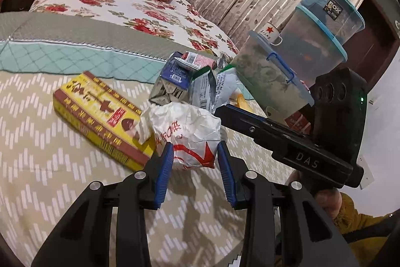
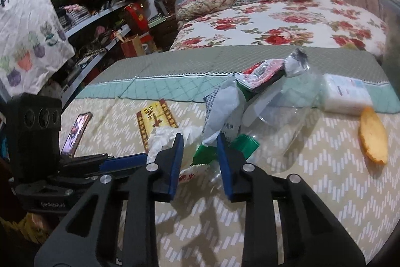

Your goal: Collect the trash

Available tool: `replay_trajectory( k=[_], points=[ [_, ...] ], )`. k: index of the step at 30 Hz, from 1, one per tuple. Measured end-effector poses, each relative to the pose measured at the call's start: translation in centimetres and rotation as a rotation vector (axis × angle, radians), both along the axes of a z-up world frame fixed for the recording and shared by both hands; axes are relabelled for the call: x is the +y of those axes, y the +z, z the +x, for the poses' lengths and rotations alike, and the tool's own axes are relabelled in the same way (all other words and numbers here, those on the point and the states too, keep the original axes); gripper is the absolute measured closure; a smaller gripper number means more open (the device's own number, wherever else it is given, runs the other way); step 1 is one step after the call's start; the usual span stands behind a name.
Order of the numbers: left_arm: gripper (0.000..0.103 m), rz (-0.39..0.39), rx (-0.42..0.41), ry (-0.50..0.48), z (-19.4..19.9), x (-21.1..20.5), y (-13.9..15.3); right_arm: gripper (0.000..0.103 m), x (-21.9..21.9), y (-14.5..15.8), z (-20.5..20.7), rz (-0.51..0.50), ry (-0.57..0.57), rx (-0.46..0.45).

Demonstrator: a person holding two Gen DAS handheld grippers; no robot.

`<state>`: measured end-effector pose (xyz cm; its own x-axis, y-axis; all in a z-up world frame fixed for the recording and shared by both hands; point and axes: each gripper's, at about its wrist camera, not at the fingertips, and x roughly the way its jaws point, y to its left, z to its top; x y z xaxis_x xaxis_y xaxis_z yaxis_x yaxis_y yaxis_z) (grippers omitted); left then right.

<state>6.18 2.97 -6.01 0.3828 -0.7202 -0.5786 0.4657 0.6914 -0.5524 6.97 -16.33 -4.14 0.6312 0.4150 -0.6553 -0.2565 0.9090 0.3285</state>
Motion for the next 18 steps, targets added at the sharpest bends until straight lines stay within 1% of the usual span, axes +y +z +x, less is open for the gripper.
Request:
replay_trajectory(
  k=[3,5,6,7,8,9,13,16,18],
  points=[
    [0.07,-0.003,-0.007,0.015,-0.5,0.7,0.2,0.073,-0.1,-0.1,-0.3,0.009,0.004,0.002],
    [0.07,-0.003,-0.012,0.023,-0.7,1.1,0.3,0.071,-0.2,-0.1,-0.5,0.016,-0.007,0.007],
    [0.07,-0.002,-0.012,0.028,-0.9,1.3,0.3,0.067,-0.4,-0.1,-0.6,0.021,-0.02,0.01],
    [0.07,-0.001,-0.01,0.03,-0.8,1.4,0.3,0.052,-0.5,0.0,-0.6,0.025,-0.029,0.009],
    [0.07,-0.002,-0.008,0.031,-0.9,1.5,0.3,0.034,-0.8,0.0,-0.7,0.029,-0.046,-0.001],
    [0.07,0.0,-0.008,0.03,-1.0,1.5,0.3,0.031,-1.0,0.2,-0.7,0.032,-0.06,-0.013],
    [0.07,0.008,-0.015,0.019,-1.3,1.2,0.4,0.031,-1.3,0.6,-0.2,0.02,-0.088,-0.034],
    [0.07,0.015,-0.017,0.013,-1.5,0.9,0.3,0.031,-1.3,0.6,1.0,-0.008,-0.112,-0.051],
    [0.07,0.018,-0.016,0.012,-1.6,0.7,0.3,0.038,-0.8,0.3,2.0,-0.05,-0.112,-0.051]
  ],
)
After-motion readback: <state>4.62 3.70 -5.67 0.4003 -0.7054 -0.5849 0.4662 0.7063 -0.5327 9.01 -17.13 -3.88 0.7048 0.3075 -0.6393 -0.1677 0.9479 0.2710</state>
